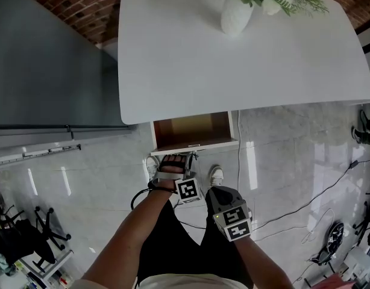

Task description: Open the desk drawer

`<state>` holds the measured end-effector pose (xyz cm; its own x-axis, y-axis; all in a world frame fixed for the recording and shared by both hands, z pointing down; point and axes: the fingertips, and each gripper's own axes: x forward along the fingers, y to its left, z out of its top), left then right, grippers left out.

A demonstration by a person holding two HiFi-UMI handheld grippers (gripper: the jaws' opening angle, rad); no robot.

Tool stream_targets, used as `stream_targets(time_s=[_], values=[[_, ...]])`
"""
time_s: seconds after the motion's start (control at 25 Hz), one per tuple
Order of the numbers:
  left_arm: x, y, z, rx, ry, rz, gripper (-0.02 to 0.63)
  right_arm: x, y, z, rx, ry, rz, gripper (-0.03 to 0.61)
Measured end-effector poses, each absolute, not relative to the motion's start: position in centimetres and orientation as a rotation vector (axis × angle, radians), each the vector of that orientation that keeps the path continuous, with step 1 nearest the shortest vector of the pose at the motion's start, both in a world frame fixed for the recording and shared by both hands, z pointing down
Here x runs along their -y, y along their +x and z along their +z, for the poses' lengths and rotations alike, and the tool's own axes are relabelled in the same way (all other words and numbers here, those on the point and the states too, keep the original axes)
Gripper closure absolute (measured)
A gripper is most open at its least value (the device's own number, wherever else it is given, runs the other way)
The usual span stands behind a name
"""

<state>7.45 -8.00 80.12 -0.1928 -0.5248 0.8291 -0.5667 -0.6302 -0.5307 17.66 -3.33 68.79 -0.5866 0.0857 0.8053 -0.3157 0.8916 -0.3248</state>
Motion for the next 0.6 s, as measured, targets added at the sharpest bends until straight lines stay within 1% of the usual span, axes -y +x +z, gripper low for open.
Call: stream_targets(time_s=[0.6], values=[[7.5,7.1,79.8,1.347,2.029,1.986,0.6,3.4,16.1,69.1,2.131,0.132,0.561,0.563]])
